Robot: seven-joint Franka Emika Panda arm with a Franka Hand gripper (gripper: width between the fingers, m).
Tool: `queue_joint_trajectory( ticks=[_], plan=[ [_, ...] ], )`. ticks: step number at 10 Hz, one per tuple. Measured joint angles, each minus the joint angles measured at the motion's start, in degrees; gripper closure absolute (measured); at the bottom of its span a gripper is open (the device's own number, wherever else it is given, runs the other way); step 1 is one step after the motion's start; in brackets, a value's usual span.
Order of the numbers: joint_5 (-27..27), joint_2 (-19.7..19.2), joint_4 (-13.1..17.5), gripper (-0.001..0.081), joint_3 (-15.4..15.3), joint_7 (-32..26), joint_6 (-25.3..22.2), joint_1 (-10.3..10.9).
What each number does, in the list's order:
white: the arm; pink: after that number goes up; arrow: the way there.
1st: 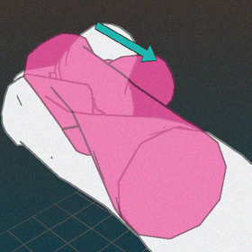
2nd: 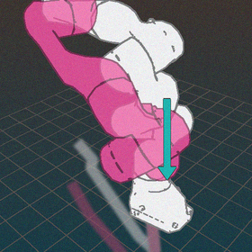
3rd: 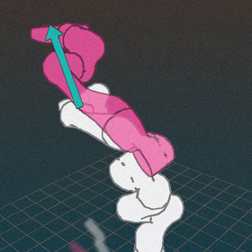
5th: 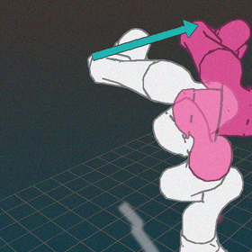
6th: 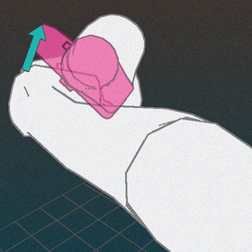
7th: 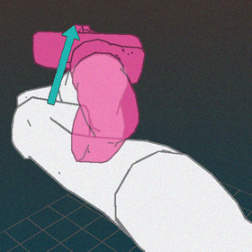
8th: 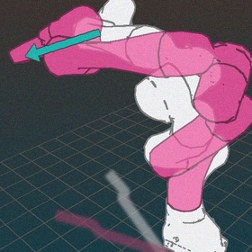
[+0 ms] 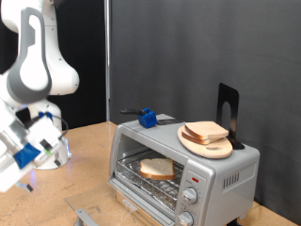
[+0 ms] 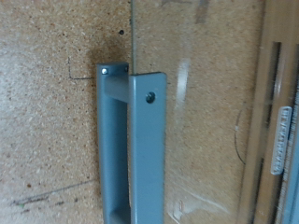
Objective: Make a piece of toast with the oven
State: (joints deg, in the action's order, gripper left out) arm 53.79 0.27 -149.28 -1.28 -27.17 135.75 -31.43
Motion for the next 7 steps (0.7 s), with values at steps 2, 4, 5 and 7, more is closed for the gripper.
queue_joint_trajectory(
  ticks=[2,4,5,7],
  plan=[
    [3.75,-4.65,0.45,-0.0001,-1.53,-3.44,3.7,0.7],
    [5.16,-7.57,0.46,-0.0001,-3.05,-4.34,5.2,1.44],
    [6.57,-8.47,0.31,-0.0001,-3.97,-5.63,5.52,1.77],
    [9.52,-9.46,-0.33,-0.0001,-5.98,-7.72,6.04,2.6]
  ],
)
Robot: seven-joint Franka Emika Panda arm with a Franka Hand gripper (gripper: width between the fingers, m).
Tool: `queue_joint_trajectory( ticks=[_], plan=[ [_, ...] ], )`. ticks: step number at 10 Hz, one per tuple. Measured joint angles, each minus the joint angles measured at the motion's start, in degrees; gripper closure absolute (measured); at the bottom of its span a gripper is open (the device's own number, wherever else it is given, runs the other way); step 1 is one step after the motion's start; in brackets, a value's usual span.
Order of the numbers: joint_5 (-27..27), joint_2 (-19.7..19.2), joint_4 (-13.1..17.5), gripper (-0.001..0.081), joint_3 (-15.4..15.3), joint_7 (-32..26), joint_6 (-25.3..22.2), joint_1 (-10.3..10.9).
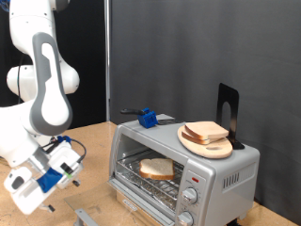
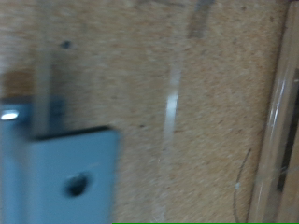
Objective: Make a piece of toast with the oven
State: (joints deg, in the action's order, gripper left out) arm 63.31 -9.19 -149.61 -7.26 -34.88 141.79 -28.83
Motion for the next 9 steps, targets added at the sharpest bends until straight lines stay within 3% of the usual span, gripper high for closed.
queue_joint_trajectory(
  ticks=[5,9],
  plan=[
    [5.87,-0.1,-2.58,-0.0001,-3.66,-2.84,3.14,1.52],
    [6.1,0.46,-2.59,-0.0001,-3.58,-1.6,1.33,1.0]
  ],
)
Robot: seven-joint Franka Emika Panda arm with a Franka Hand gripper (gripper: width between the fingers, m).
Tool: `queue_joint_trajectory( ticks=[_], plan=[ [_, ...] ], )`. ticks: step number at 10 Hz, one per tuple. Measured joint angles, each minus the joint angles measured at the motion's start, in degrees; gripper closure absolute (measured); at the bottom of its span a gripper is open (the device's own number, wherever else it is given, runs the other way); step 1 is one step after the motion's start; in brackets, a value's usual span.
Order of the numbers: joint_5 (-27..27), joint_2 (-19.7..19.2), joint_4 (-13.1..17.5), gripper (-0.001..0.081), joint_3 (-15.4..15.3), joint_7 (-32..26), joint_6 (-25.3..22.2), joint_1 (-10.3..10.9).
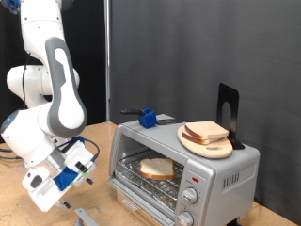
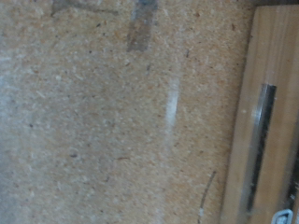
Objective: Make a piece of toast with the oven
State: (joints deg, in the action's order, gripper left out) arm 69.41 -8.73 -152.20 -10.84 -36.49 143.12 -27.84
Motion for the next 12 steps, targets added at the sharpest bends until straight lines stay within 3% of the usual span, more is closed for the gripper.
queue_joint_trajectory(
  ticks=[5,12],
  plan=[
    [-7.29,8.78,0.79,-0.0001,3.23,7.94,-18.98,-3.87],
    [-5.52,20.88,1.16,-0.0001,0.77,17.36,-29.99,-2.05]
  ],
)
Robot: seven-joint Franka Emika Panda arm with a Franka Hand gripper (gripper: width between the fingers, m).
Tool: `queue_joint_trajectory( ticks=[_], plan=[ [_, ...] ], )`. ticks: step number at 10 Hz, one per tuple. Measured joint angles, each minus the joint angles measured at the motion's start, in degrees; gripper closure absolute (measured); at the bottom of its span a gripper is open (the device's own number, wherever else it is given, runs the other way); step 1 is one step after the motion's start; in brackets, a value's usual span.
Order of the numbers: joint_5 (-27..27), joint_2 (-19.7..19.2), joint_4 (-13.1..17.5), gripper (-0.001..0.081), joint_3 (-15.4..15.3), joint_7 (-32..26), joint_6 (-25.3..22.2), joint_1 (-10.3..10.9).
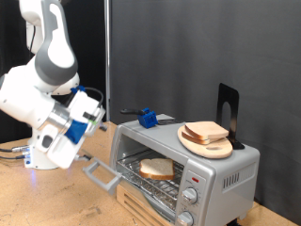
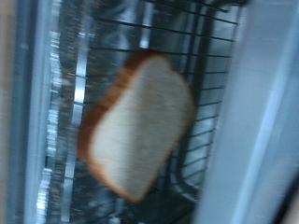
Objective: Make a piece of toast with the oven
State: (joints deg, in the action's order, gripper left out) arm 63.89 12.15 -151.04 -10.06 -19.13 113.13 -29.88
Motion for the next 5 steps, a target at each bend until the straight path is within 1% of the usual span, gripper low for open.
queue_joint_trajectory(
  ticks=[2,5],
  plan=[
    [1.8,3.57,-0.24,-0.0001,-0.98,1.33,-1.67,1.2],
    [2.01,8.73,-1.18,-0.0001,-2.89,5.35,-2.21,2.53]
  ],
)
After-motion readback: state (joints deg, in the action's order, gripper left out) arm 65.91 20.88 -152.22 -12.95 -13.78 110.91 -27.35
